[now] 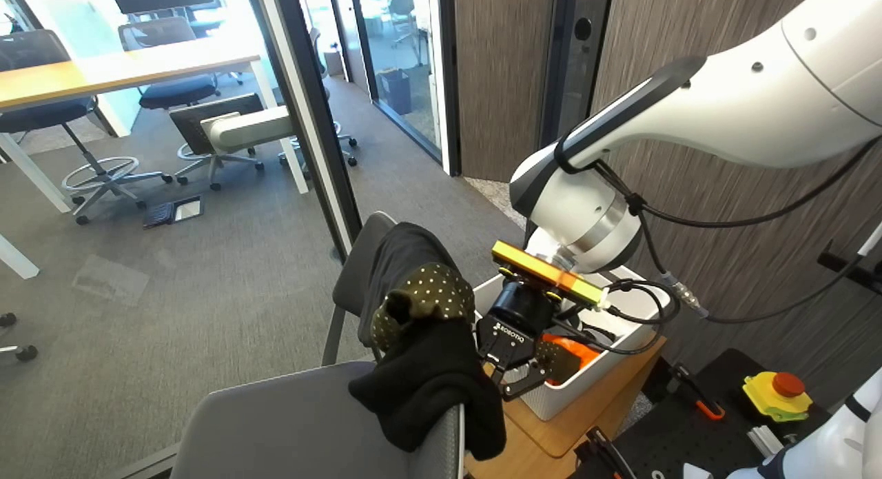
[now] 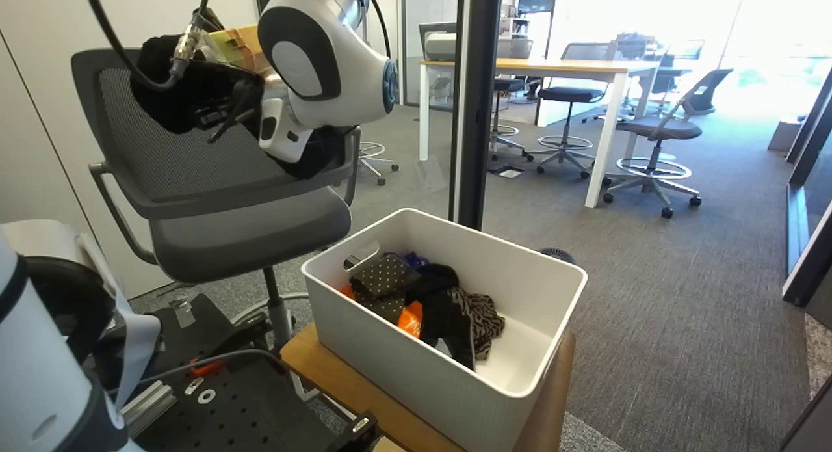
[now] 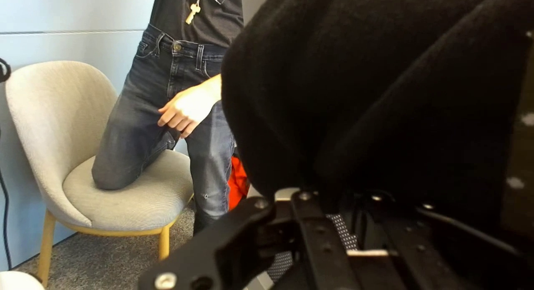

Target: Pick up the black cloth from the headrest of the chair and put it in the box

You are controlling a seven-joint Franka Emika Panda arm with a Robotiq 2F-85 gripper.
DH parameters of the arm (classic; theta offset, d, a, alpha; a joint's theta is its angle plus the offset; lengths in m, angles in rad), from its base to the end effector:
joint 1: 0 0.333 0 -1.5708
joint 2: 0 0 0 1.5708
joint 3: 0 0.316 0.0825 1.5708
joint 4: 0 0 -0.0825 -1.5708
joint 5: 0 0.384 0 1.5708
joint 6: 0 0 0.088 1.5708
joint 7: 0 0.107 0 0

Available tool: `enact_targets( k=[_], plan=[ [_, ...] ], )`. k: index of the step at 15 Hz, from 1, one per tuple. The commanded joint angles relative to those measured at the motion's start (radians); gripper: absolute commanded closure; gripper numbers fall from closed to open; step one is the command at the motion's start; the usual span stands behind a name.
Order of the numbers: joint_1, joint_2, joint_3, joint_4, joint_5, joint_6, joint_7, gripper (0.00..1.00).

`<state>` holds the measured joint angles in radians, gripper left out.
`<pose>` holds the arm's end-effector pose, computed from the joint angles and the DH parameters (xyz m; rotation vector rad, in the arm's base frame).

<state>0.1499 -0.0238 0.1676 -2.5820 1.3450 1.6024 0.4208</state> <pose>0.3352 0.2168 0.2862 -1.7369 0.8702 1.3578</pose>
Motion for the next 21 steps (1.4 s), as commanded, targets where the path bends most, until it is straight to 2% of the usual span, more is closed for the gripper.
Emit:
enact_targets(
  k=[1,4,12,21],
  plan=[
    [0.001,-0.028,-0.002,-0.002,-0.010,0.009,-0.030,1.00],
    [-0.011,-0.068,-0.014,-0.002,-0.066,0.026,-0.028,0.98],
    [-0.131,-0.223,-0.107,0.080,-0.435,0.006,-0.024,0.98],
    [-0.268,-0.229,-0.239,0.242,-0.738,-0.054,-0.123,0.98]
  ],
)
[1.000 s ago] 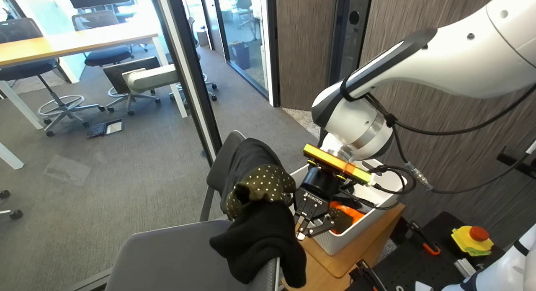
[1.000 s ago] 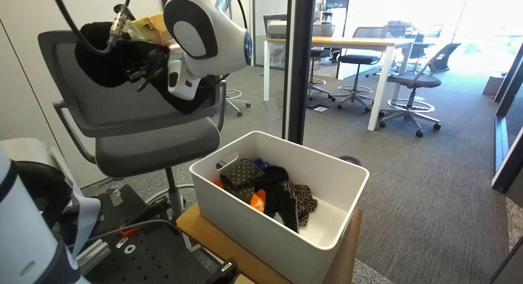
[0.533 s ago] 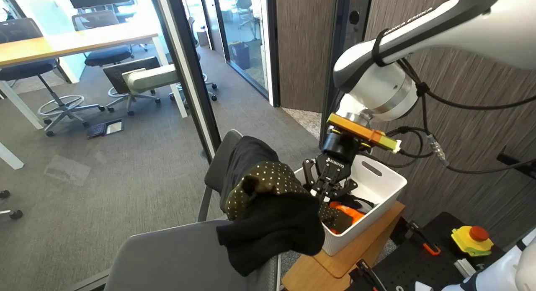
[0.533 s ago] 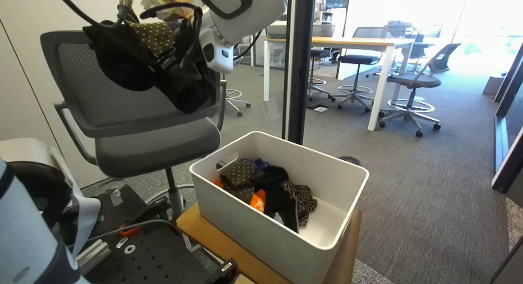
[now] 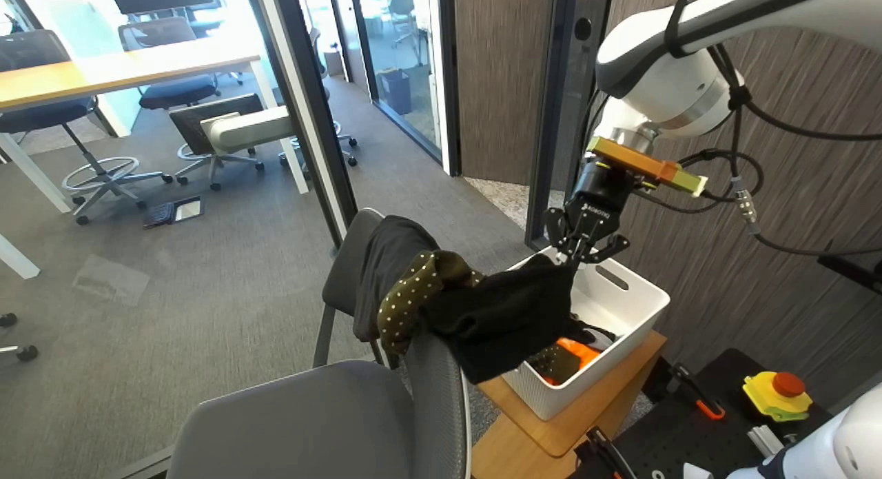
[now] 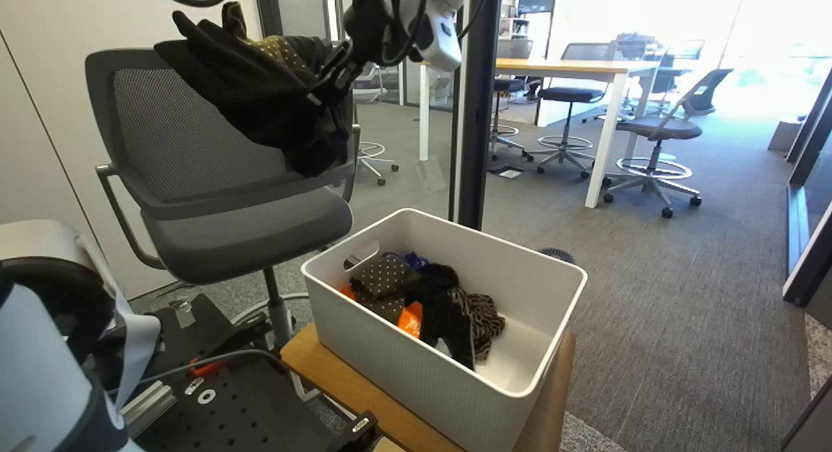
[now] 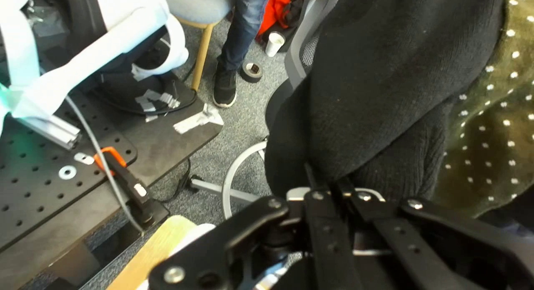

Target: Pick up the black cloth from the headrest of the chair and put it in the box

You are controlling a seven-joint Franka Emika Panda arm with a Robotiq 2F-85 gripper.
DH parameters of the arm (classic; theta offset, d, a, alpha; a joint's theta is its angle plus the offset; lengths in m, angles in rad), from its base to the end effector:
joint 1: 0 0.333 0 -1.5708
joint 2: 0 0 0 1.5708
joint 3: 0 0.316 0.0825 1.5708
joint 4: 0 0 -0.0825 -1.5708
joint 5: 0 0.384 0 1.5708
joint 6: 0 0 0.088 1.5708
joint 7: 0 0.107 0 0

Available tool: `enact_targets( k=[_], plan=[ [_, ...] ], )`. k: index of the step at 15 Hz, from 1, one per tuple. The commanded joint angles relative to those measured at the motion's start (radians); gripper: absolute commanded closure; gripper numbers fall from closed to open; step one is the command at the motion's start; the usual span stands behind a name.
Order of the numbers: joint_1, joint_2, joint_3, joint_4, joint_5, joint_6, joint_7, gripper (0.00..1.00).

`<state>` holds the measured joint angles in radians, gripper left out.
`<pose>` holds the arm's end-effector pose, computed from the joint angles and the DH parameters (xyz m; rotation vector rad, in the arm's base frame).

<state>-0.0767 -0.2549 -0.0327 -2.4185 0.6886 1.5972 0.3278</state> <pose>0.3997 0.0229 0.3962 -2.2868 0.7842 0.7920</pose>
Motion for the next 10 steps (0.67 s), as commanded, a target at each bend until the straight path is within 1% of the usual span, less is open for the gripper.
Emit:
enact_targets(
  k=[1,4,6,8,10],
  plan=[
    [-0.054,0.014,-0.051,0.111,-0.118,-0.047,-0.032,0.98],
    [-0.082,0.084,-0.083,0.197,-0.205,-0.012,-0.038,0.98],
    [-0.088,0.171,-0.097,0.232,-0.236,0.026,-0.049,0.98],
    [-0.089,0.285,-0.115,0.264,-0.220,0.051,-0.092,0.98],
    [-0.088,0.382,-0.118,0.291,-0.214,0.073,-0.116,0.98]
  ],
)
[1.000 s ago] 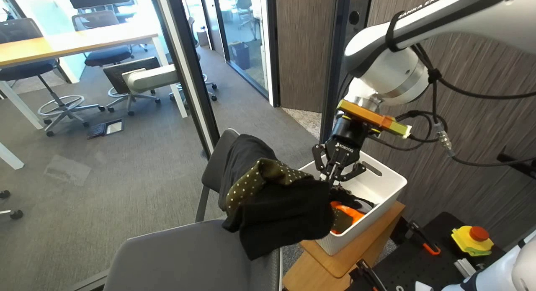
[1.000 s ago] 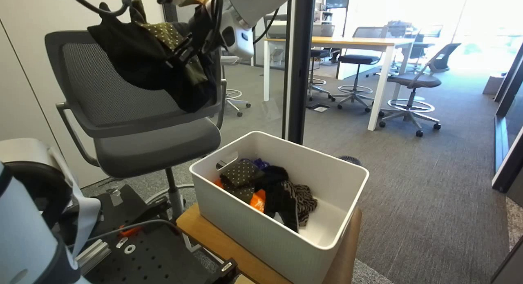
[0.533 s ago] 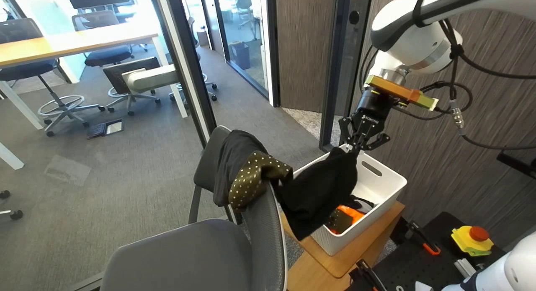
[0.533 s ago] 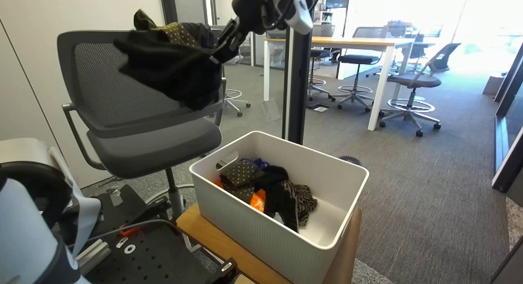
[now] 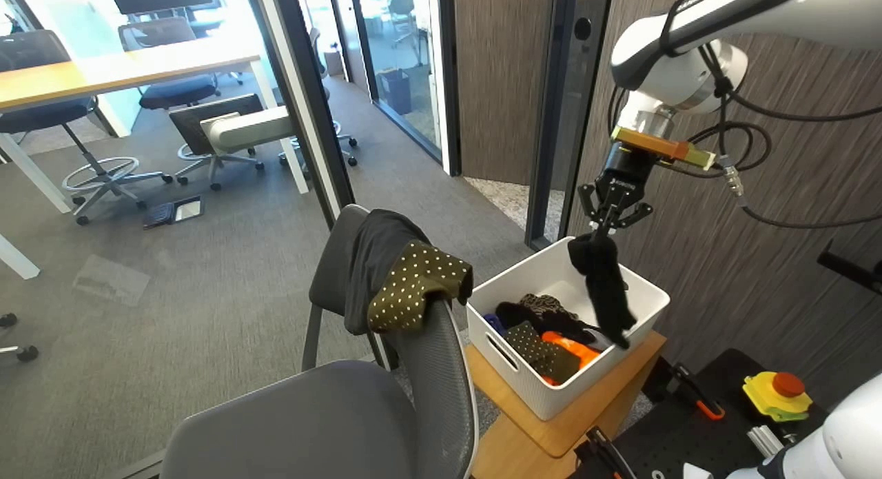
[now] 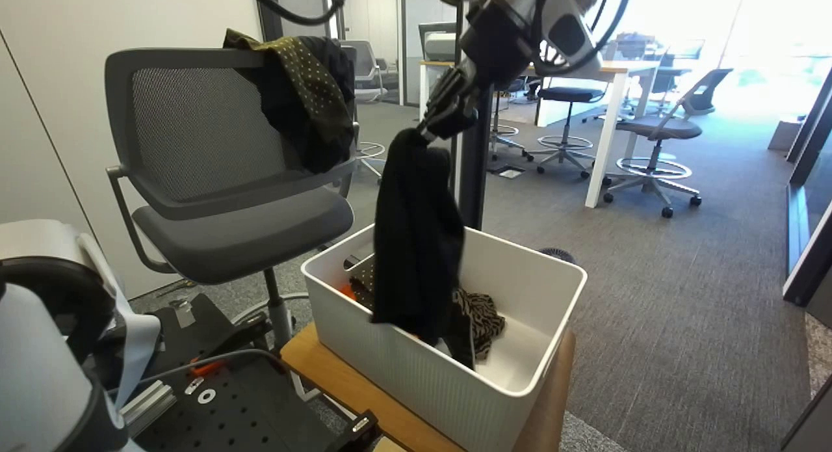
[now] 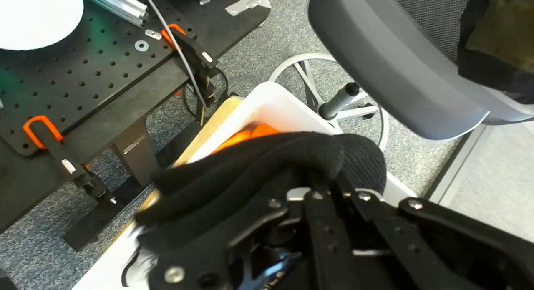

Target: Pick up the black cloth from the headrest of the chair and put it in the box

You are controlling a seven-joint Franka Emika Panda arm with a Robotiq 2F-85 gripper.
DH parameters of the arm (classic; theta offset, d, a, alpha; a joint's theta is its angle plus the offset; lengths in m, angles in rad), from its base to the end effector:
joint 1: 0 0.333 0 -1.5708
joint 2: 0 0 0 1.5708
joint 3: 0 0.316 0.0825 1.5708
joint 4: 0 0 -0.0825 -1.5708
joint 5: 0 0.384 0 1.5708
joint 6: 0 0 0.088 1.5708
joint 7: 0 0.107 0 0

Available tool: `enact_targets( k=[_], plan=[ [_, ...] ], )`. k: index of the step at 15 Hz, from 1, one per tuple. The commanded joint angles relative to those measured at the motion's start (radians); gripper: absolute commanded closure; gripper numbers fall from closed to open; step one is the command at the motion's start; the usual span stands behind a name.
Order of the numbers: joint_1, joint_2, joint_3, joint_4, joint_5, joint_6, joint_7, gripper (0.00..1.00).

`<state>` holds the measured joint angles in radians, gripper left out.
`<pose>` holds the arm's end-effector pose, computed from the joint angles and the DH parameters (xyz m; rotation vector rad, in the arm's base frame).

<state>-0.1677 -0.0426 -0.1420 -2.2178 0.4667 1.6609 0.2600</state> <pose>0.4533 -0.0986 0.3742 -2.4269 0.9345 0.6680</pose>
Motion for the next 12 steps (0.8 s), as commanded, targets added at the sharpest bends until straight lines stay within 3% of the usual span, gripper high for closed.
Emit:
enact_targets(
  k=[1,7,12],
  plan=[
    [0.005,0.212,-0.006,0.102,0.006,0.020,-0.056,0.98],
    [-0.003,0.452,0.009,0.197,0.012,0.032,-0.061,0.98],
    [0.000,0.529,0.005,0.259,-0.003,0.044,-0.035,0.98]
  ],
)
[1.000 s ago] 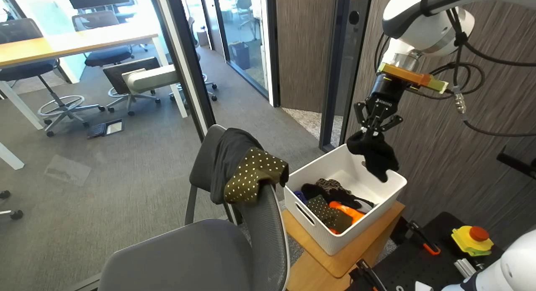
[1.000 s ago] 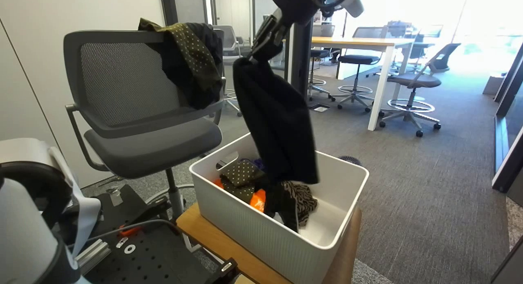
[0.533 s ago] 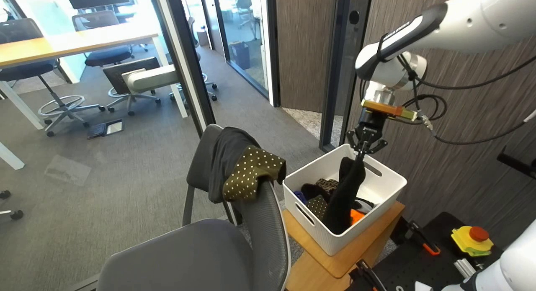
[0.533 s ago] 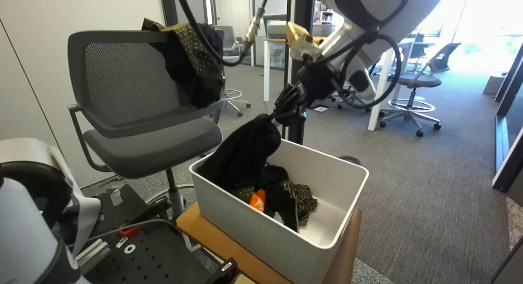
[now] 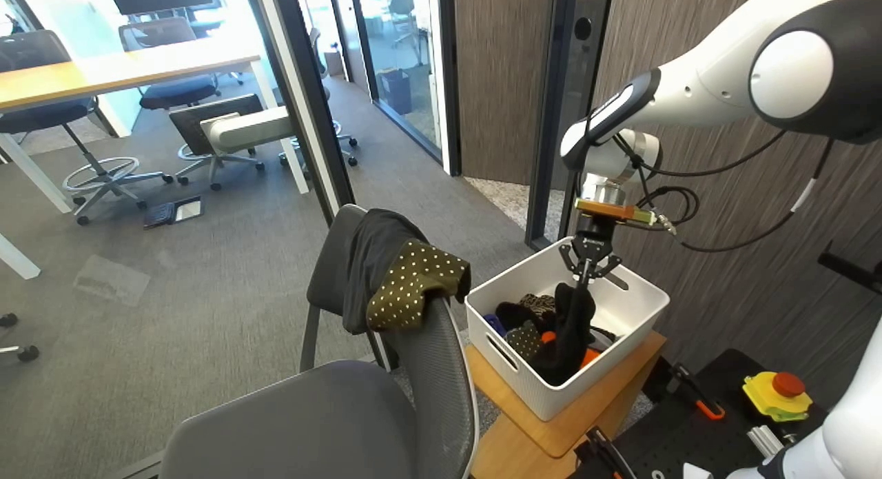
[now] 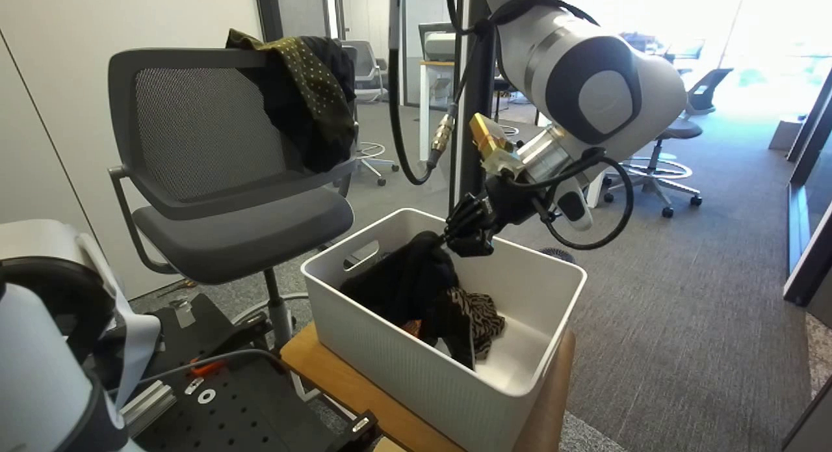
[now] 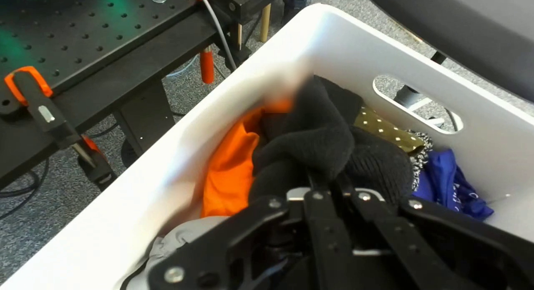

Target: Pick up the black cloth from the headrest of the chair and put it in the box

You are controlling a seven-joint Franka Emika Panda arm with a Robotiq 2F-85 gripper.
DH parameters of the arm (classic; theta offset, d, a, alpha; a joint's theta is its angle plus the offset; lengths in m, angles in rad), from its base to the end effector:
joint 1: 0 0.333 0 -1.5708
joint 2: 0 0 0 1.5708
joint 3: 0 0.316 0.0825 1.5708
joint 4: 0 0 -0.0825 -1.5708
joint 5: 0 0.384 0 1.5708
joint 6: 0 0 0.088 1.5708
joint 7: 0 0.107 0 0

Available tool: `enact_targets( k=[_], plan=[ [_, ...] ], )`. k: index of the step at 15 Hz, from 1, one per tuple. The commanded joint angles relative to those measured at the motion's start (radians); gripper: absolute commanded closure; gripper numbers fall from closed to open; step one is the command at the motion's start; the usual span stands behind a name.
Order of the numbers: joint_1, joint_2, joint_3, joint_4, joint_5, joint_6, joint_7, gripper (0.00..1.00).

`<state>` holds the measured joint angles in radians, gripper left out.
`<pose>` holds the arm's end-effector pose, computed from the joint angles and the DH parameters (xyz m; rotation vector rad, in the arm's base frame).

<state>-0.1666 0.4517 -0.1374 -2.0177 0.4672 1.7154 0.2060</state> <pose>0.5032 -0.1148 0.1998 -2.3966 0.9717 0.9710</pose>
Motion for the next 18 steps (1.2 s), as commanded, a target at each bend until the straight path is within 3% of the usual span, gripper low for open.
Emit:
enact_targets(
  k=[1,3,4,5,10,13,14,18],
  plan=[
    [-0.002,0.041,0.000,0.066,-0.005,-0.007,0.022,0.98],
    [-0.003,0.046,-0.002,0.077,-0.005,-0.007,0.026,0.98],
    [-0.002,0.042,-0.005,0.078,-0.013,-0.007,0.028,0.68],
    [0.000,0.038,-0.007,0.078,-0.018,-0.004,0.032,0.67],
    [0.021,-0.058,-0.026,0.023,-0.084,0.048,0.063,0.31],
    [0.044,-0.184,-0.037,-0.045,-0.184,0.081,0.098,0.07],
    [0.056,-0.245,-0.039,-0.080,-0.229,0.090,0.114,0.01],
    [0.085,-0.462,-0.019,-0.198,-0.432,0.101,0.178,0.00]
  ],
)
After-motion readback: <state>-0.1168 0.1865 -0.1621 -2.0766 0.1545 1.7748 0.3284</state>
